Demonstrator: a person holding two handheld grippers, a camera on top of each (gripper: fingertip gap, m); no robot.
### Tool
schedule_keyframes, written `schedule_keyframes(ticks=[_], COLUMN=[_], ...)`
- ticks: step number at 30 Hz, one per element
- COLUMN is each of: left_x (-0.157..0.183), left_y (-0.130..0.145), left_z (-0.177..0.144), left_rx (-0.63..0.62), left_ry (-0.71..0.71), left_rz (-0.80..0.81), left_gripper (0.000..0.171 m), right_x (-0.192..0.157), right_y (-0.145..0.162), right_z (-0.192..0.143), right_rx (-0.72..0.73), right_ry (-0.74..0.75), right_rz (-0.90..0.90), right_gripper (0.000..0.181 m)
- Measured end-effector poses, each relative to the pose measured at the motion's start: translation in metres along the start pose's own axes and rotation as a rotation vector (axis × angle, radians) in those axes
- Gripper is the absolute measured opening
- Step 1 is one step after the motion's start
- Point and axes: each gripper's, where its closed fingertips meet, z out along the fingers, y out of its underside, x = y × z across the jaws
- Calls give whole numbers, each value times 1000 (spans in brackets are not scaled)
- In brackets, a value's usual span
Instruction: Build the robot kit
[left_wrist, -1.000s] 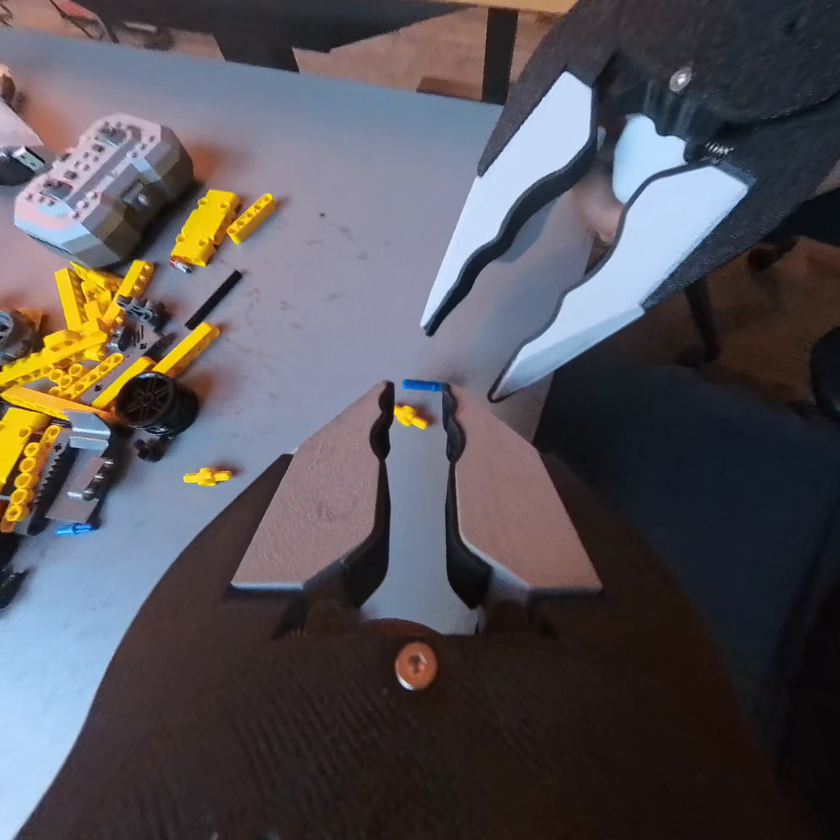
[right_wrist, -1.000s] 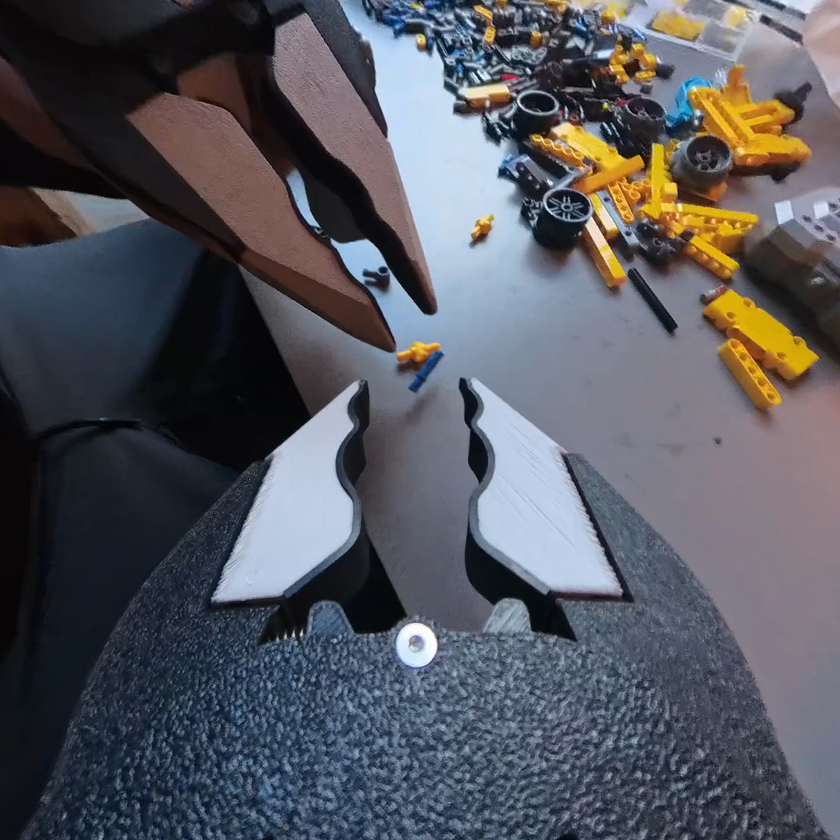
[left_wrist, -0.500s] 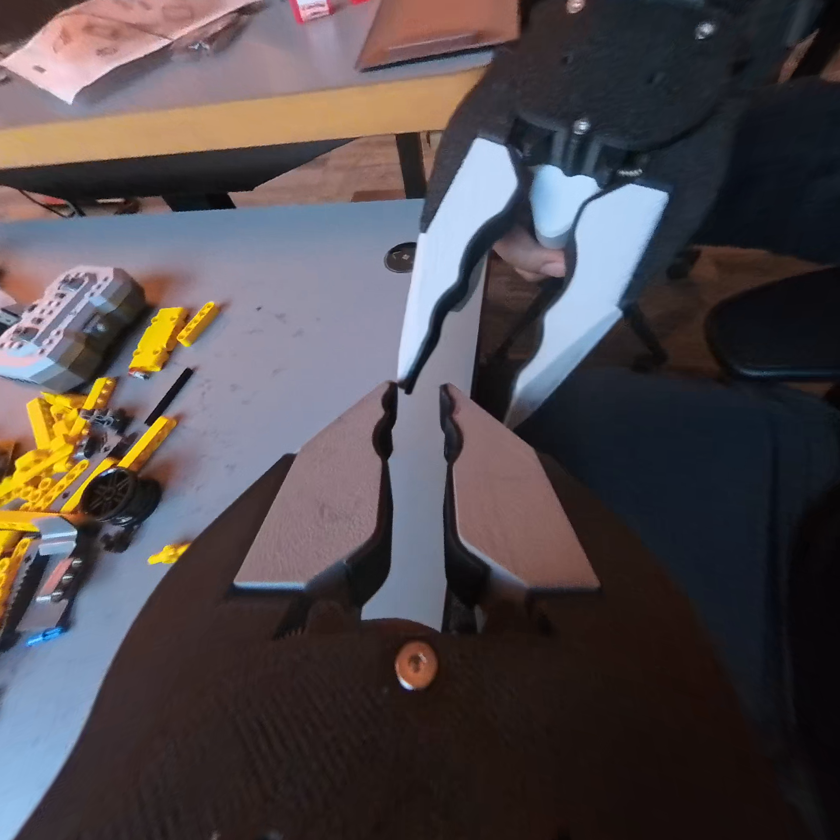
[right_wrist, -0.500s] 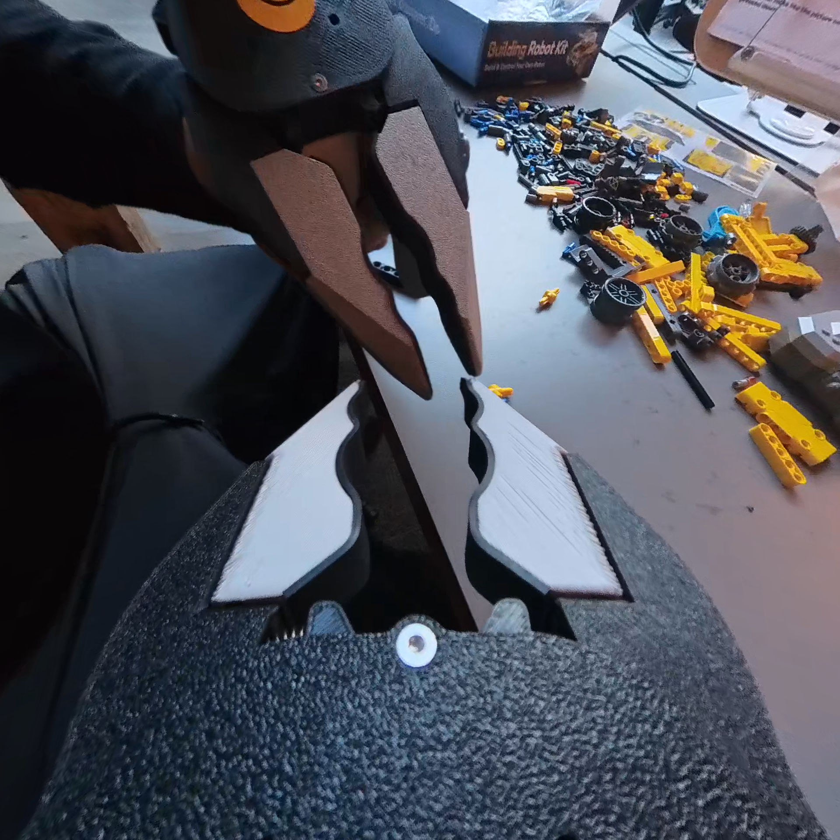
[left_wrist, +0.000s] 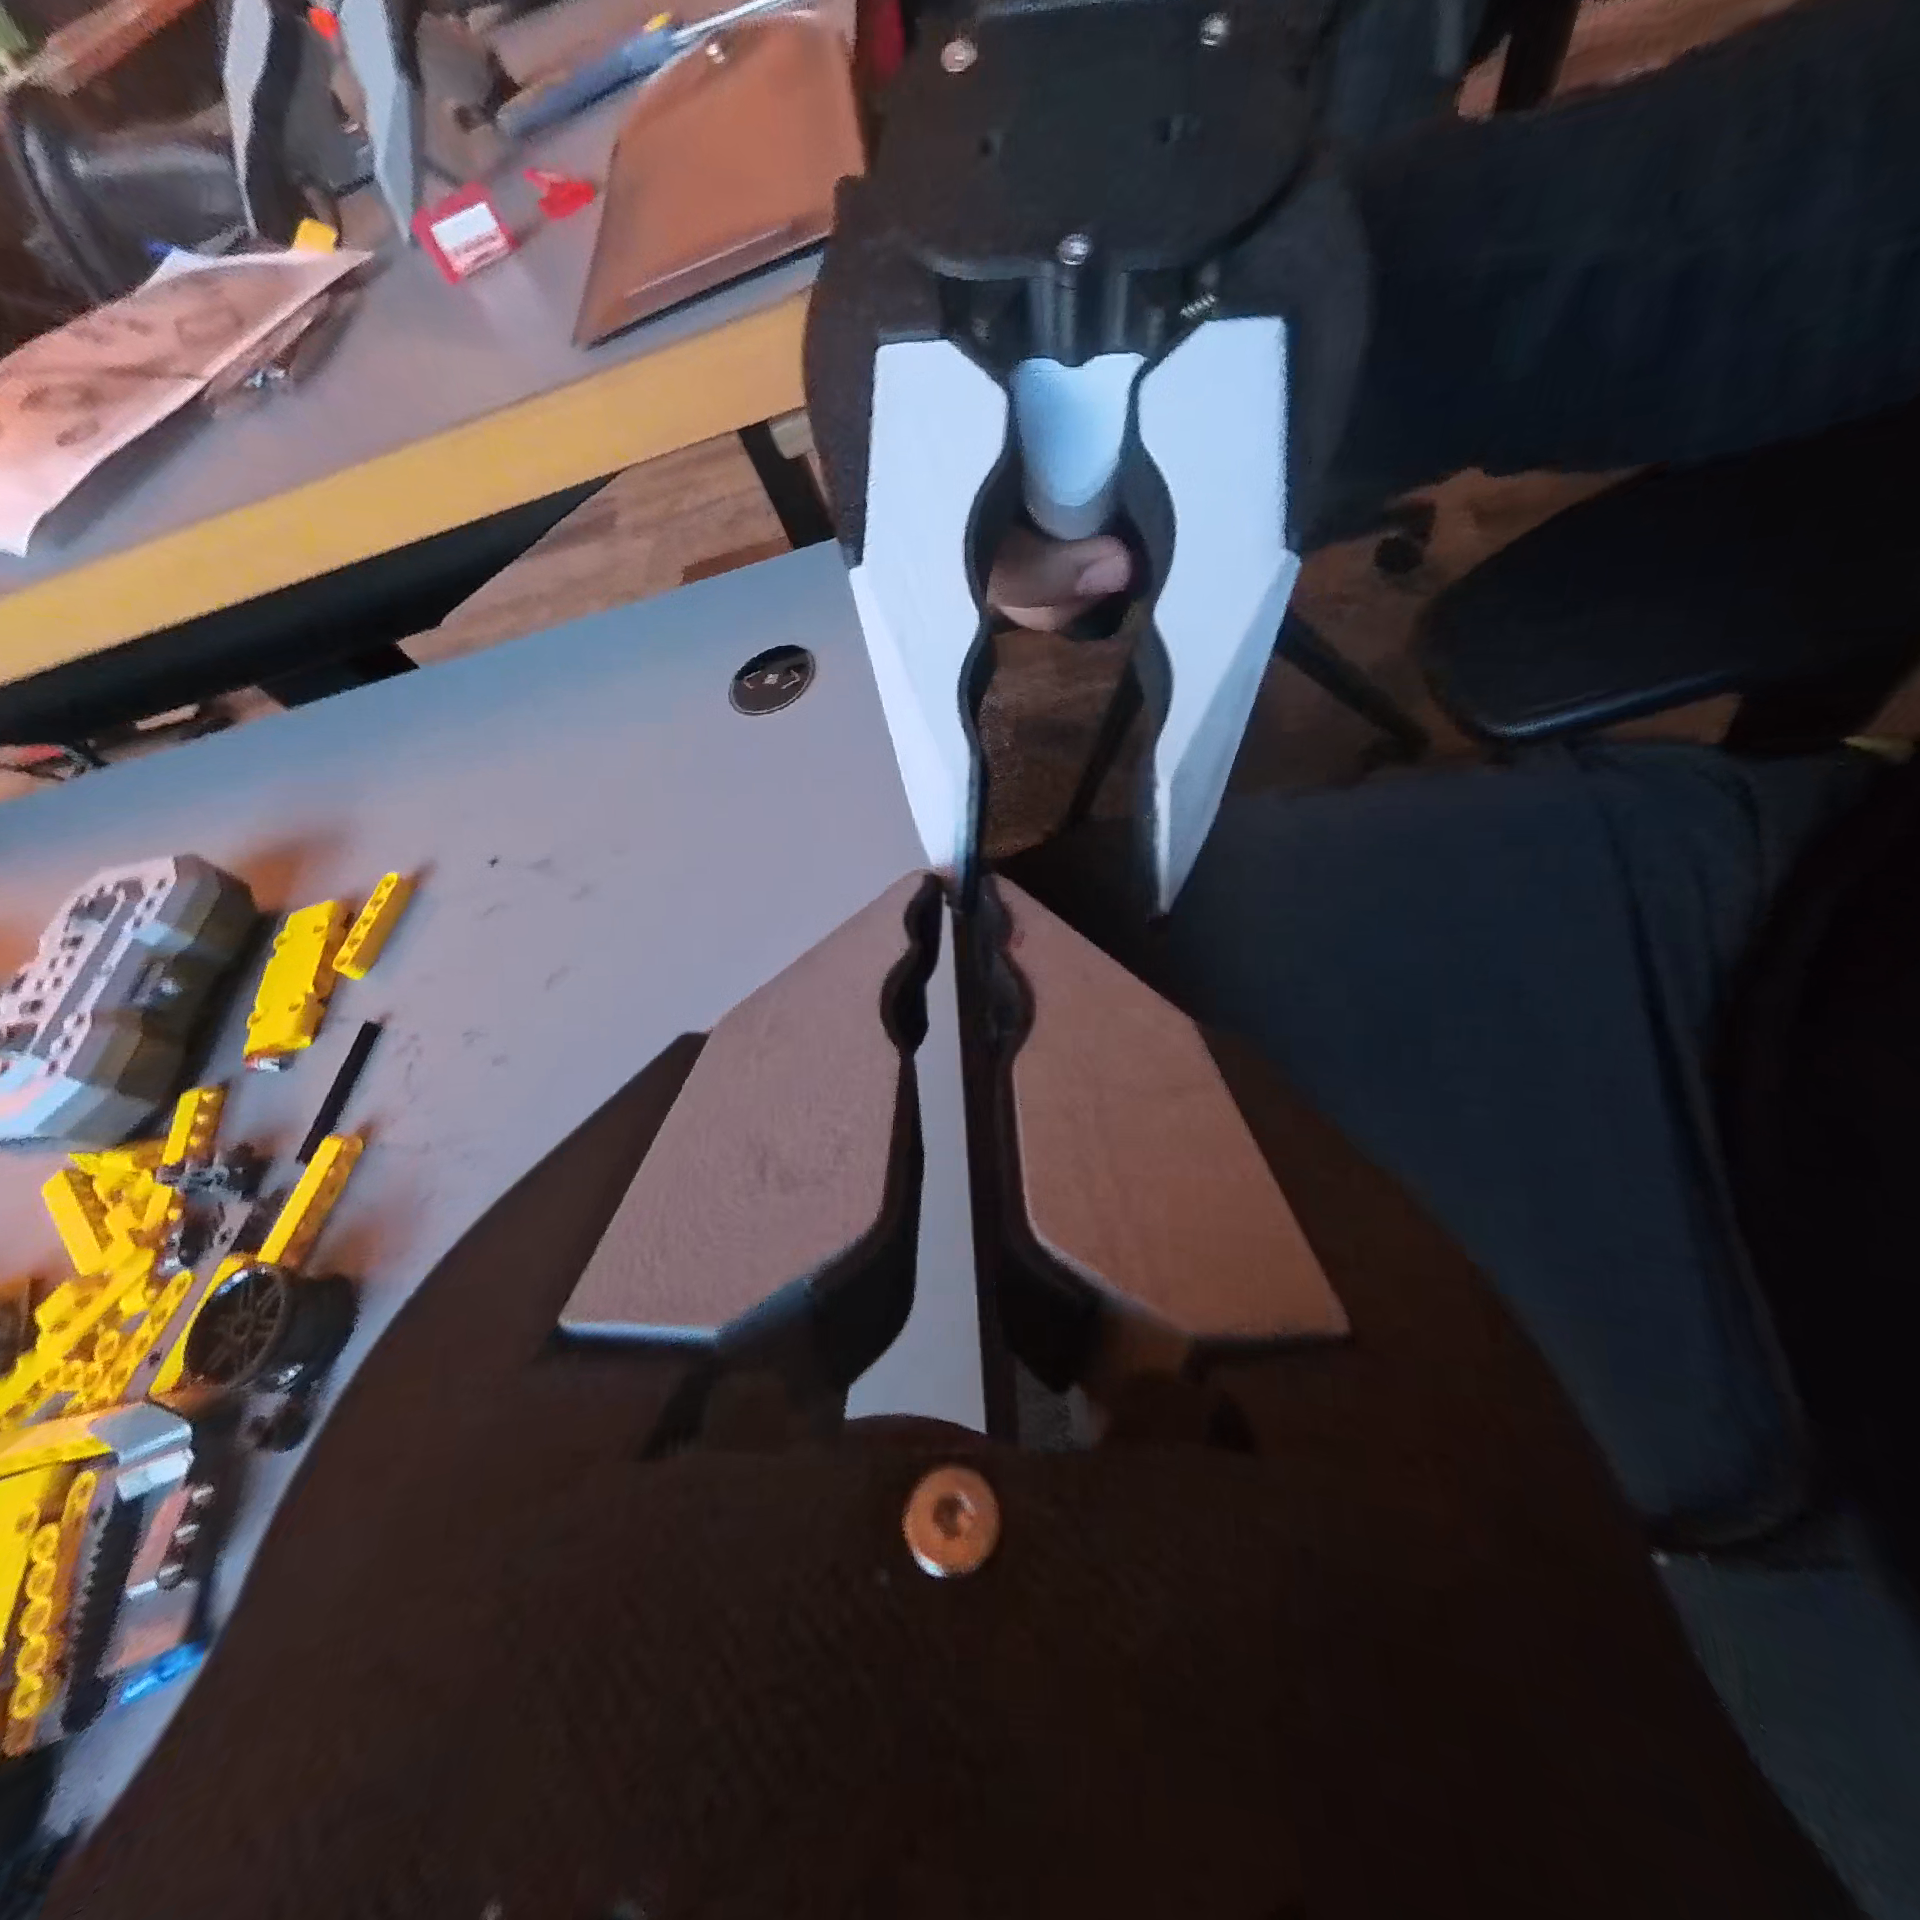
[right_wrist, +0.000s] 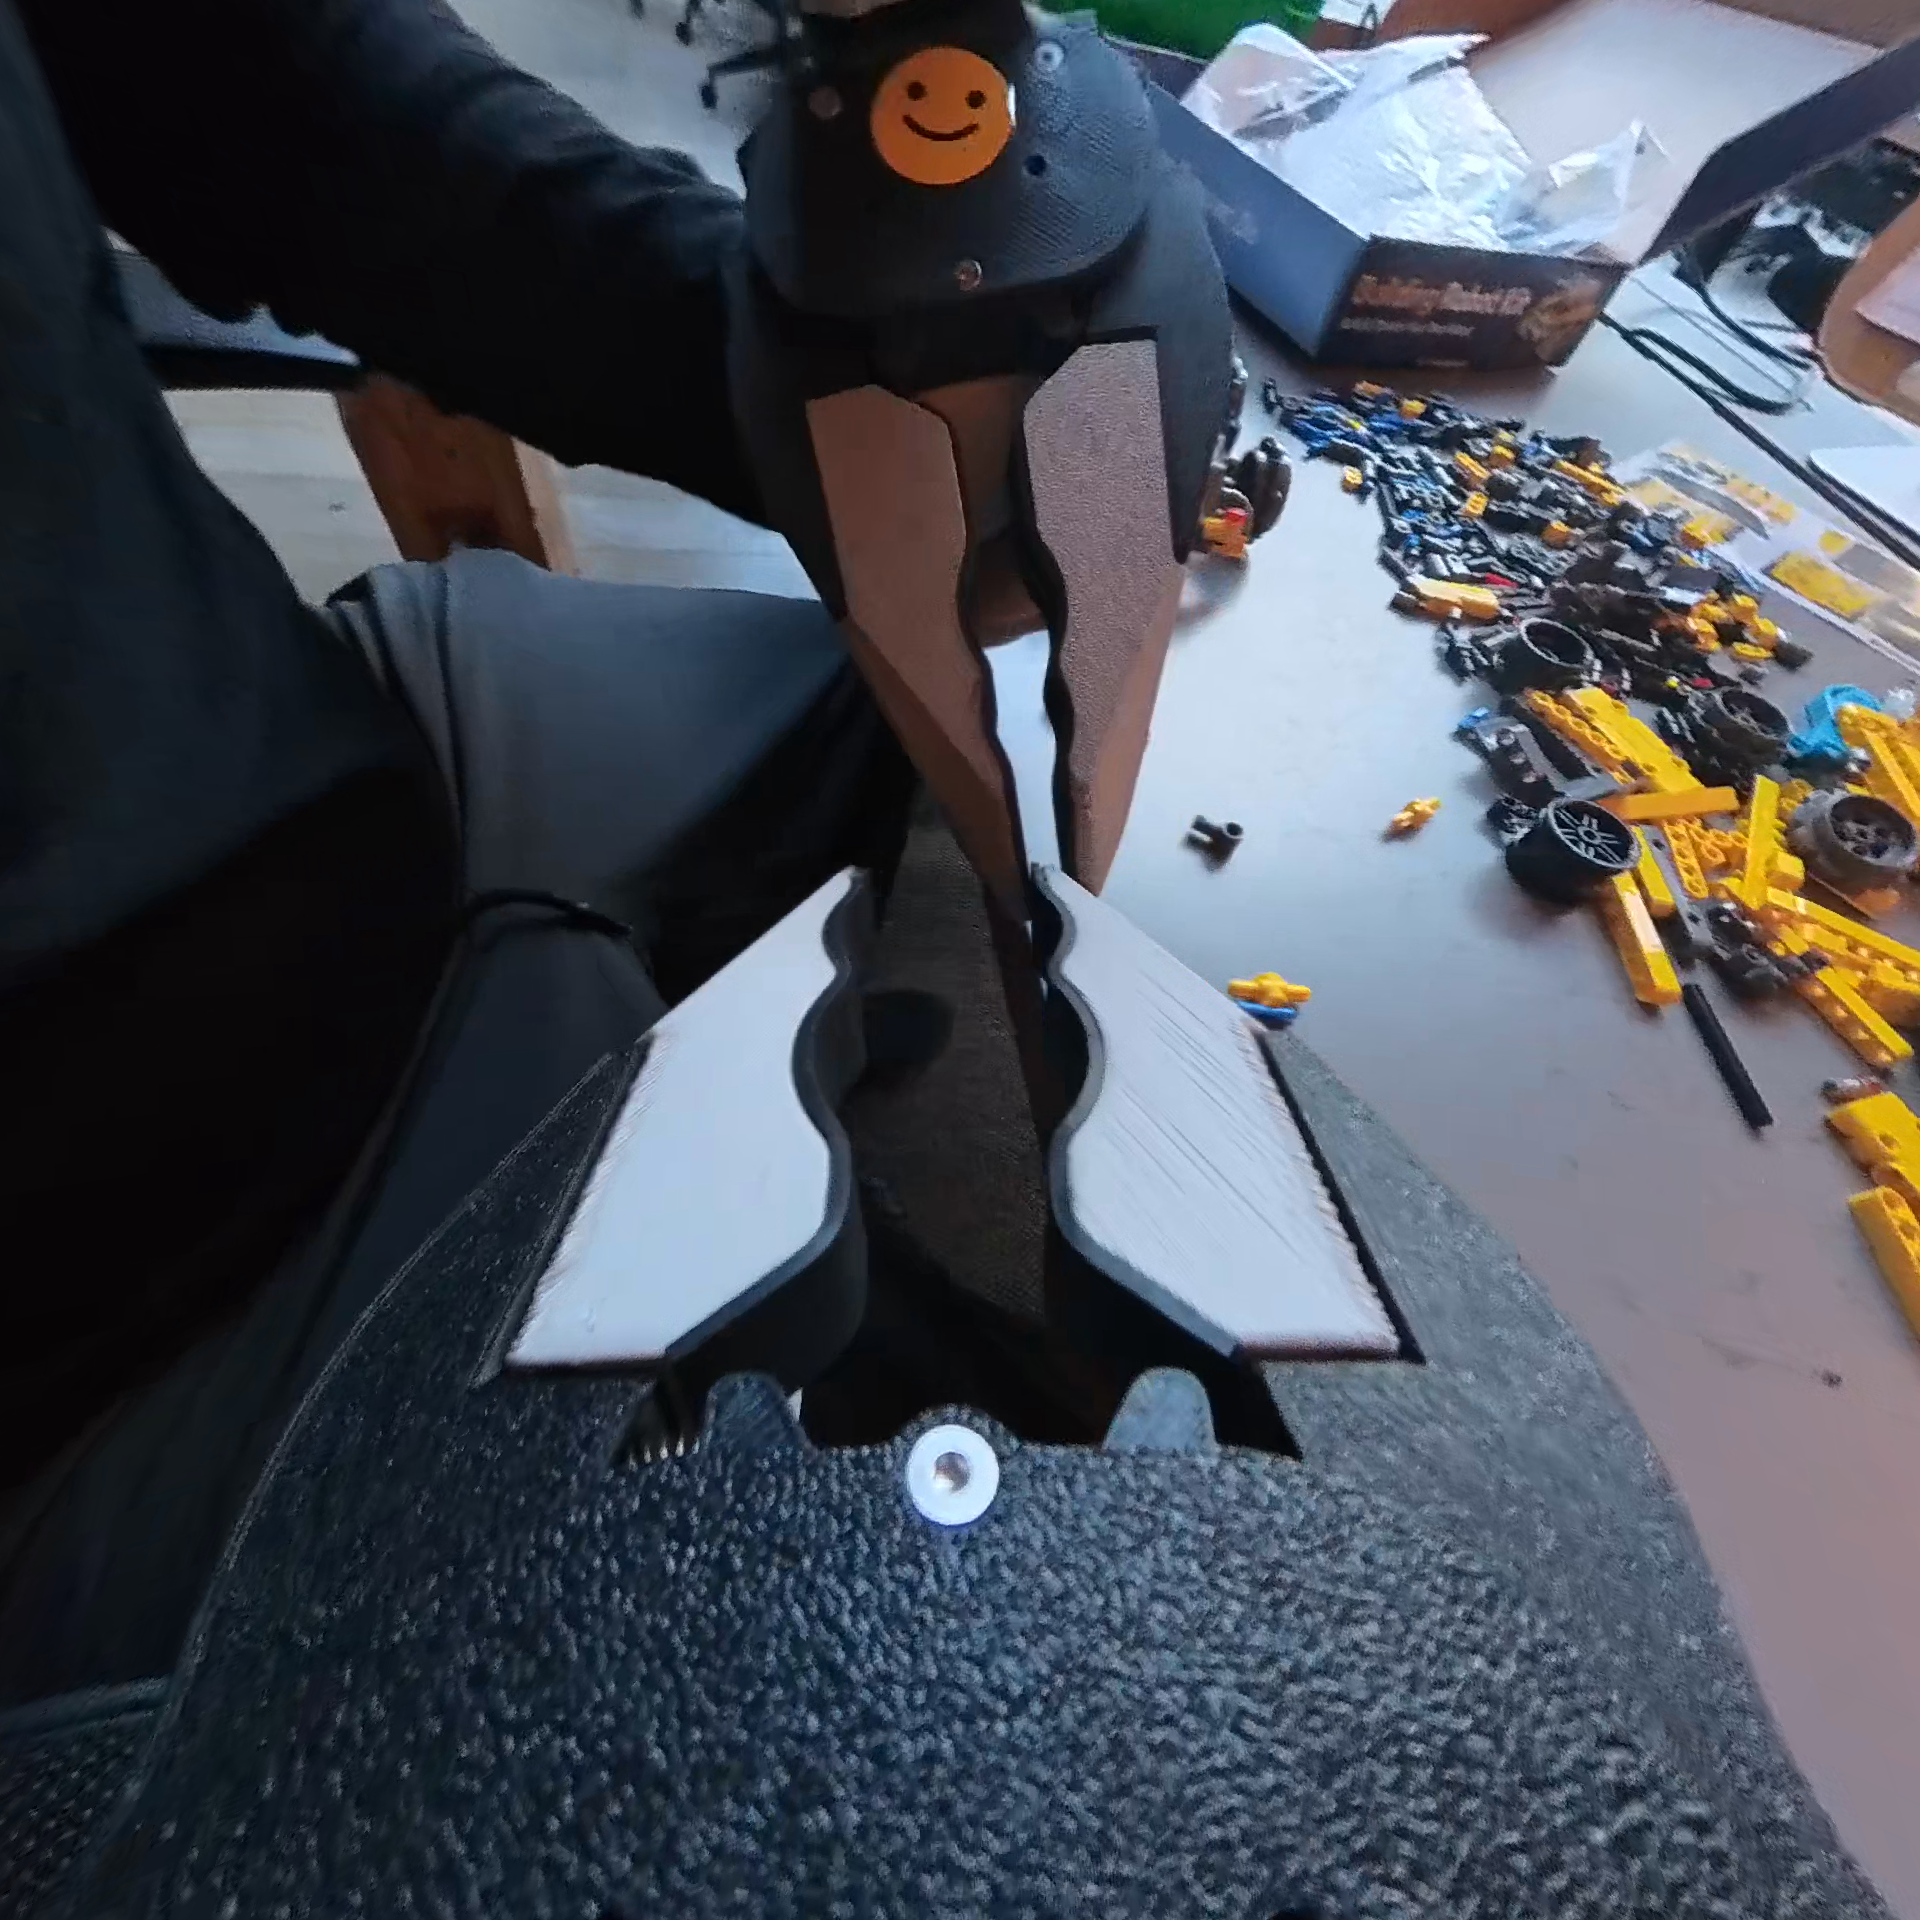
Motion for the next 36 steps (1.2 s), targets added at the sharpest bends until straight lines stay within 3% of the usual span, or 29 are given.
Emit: schedule_keyframes(ticks=[7,10,18,36], left_x=[19,28,41,72], left_y=[-18,-24,-19,-11], left_z=[-13,-16,-17,-24], left_rx=[58,65,-6,17], left_ry=[45,73,105,305], left_rz=[85,110,178,181], left_gripper=[2,2,3,3], right_x=[-18,-21,-34,-62], right_y=[-19,-24,-20,-17], right_z=[-8,-11,-8,-2], right_rx=[109,135,159,152], right_ry=[-71,-79,-170,-338], right_rz=[-55,-79,-57,-33], right_gripper=[21,8,7,5])
